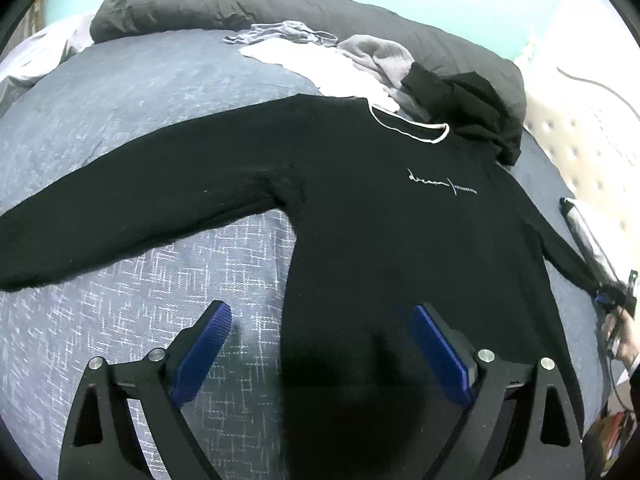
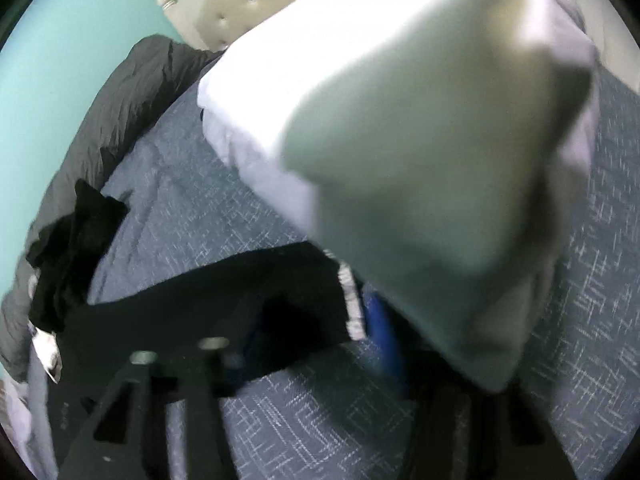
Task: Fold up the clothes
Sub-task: 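Grasp the white drawstring of the black hooded garment with the right tool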
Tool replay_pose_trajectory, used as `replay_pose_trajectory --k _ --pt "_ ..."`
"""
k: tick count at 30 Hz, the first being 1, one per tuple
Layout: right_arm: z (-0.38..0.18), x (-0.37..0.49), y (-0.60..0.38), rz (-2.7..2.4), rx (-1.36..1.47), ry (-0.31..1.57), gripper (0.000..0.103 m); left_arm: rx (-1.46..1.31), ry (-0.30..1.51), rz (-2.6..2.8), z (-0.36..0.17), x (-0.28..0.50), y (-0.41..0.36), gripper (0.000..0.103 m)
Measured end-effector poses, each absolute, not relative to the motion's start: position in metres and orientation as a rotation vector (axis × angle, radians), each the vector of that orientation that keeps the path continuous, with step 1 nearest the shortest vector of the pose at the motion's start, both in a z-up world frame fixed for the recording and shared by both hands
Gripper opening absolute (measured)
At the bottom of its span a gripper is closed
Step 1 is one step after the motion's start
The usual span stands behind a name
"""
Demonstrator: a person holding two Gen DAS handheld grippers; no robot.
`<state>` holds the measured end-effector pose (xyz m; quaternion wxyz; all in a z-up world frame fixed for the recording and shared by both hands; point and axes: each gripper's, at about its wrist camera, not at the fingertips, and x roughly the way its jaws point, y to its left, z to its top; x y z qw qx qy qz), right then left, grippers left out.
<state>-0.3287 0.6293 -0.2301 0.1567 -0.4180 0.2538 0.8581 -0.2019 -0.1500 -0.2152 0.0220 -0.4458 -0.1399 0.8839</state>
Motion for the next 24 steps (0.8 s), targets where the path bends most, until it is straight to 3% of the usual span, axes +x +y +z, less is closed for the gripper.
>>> replay_pose_trajectory --k 2,5,14,24 --pt "-0.227 -0.329 0.623 2.467 -1.193 0.671 0.015 -1.375 -0.432 2.743 -0.216 -0.201 -0.151 0.094" --pt "-0.215 -0.327 0.613 2.516 -1.152 0.616 0.011 -1.368 -0.415 2.749 -0.217 -0.200 -0.151 0.094" --pt "-0.143 -0.333 0.555 2.784 -1.066 0.468 0.010 -1.341 -0.506 2.767 -0.223 -0.187 -0.165 0.094" --pt "-0.057 -0.348 0.413 3.139 -1.096 0.356 0.010 -1.284 -0.508 2.780 -0.218 -0.170 -0.164 0.094"
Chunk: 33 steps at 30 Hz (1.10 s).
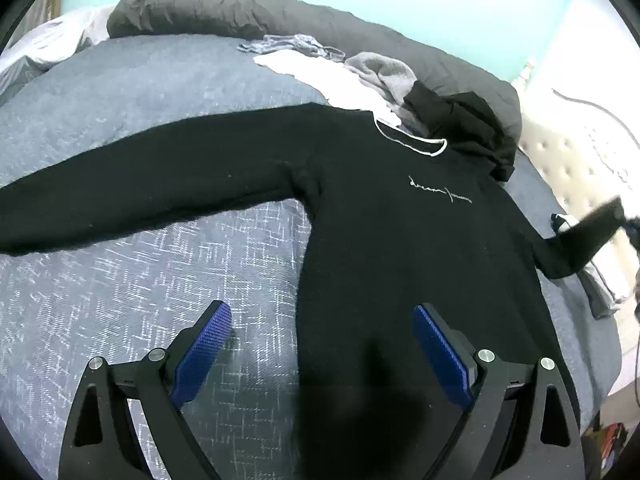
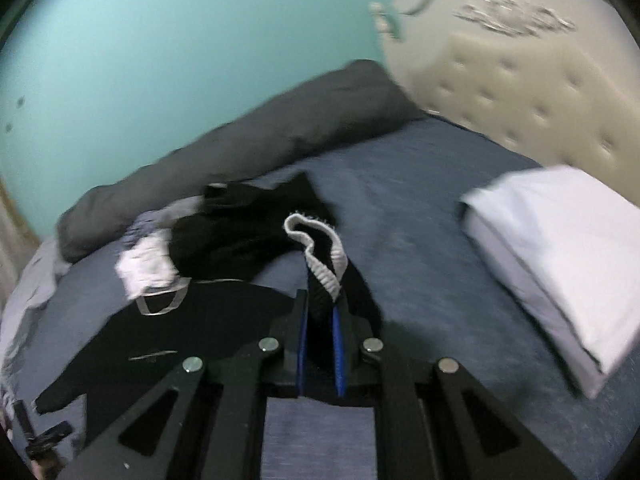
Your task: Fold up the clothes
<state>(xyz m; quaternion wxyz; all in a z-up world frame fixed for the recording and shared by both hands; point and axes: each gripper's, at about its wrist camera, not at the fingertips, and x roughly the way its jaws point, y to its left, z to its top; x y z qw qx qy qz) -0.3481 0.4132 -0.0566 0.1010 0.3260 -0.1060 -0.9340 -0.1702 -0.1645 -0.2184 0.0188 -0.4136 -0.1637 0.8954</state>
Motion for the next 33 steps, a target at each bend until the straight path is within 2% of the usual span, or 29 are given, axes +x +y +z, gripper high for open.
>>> replay_pose_trajectory --k 13,17,22,28,33 --pt "-0.020 -0.320 0.198 -2.393 0.862 -0.081 0.010 -1.207 -0.589 2.811 -0.206 -0.154 -0.191 0.094" --pt "-0.043 -0.299 0.139 -2.253 0.916 0.017 0.010 -1.197 -0.619 2.811 -0.205 -0.151 -0.199 0.094" --pt "-0.099 -0.267 0.083 -2.067 1.038 0.130 0.010 -1.185 -0.637 2.813 -0.204 -0.149 -0.205 0.094" --pt "-0.162 -0.231 0.055 -1.892 1.165 0.203 0.010 -1.183 -0.638 2.806 -0.205 -0.148 -0.205 0.094" --pt "-0.192 -0.219 0.053 -1.835 1.234 0.220 0.010 -1.183 -0.626 2.807 -0.205 -0.146 -0.203 0.094"
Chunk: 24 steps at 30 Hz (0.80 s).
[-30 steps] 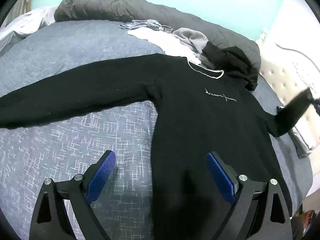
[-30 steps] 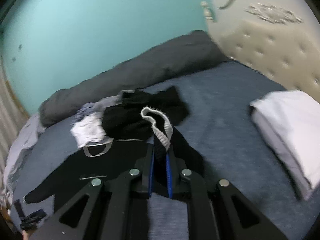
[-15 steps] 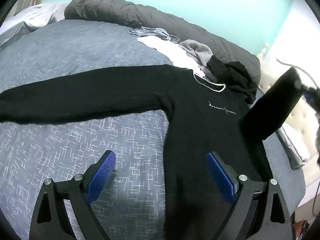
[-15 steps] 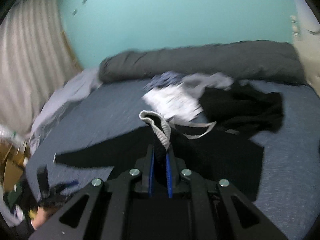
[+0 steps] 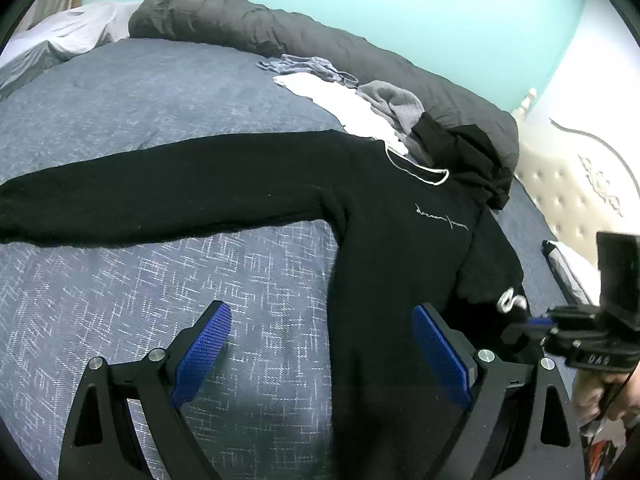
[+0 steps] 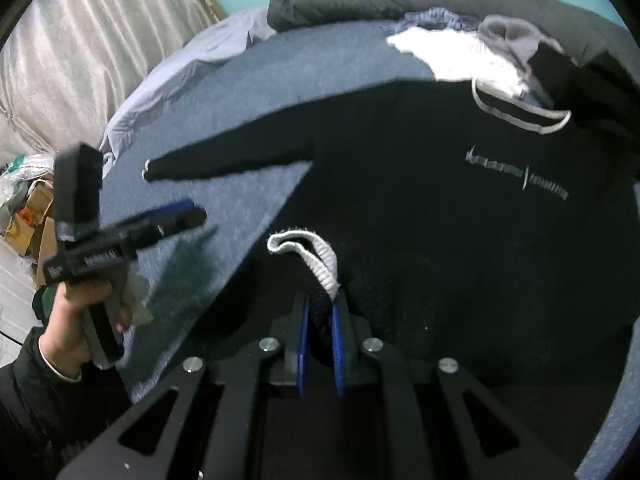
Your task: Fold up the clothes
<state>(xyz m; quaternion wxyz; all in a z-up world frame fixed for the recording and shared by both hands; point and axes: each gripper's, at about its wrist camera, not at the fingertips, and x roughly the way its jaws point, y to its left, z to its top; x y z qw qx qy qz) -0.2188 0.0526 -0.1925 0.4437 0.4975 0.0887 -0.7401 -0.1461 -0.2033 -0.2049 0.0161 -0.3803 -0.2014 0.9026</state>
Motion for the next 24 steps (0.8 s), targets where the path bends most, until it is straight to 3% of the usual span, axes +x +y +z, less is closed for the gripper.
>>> replay_pose_trajectory --k 21,24 --pt "-0.219 -0.221 0.017 -1.811 1.271 0.139 0.010 -1.193 -0.620 2.805 -0.209 -0.149 -0.204 0.094" --pt "-0.230 -0.222 0.016 -1.798 1.310 0.128 0.015 -1.194 -0.622 2.796 -0.210 -0.150 -0.203 0.094"
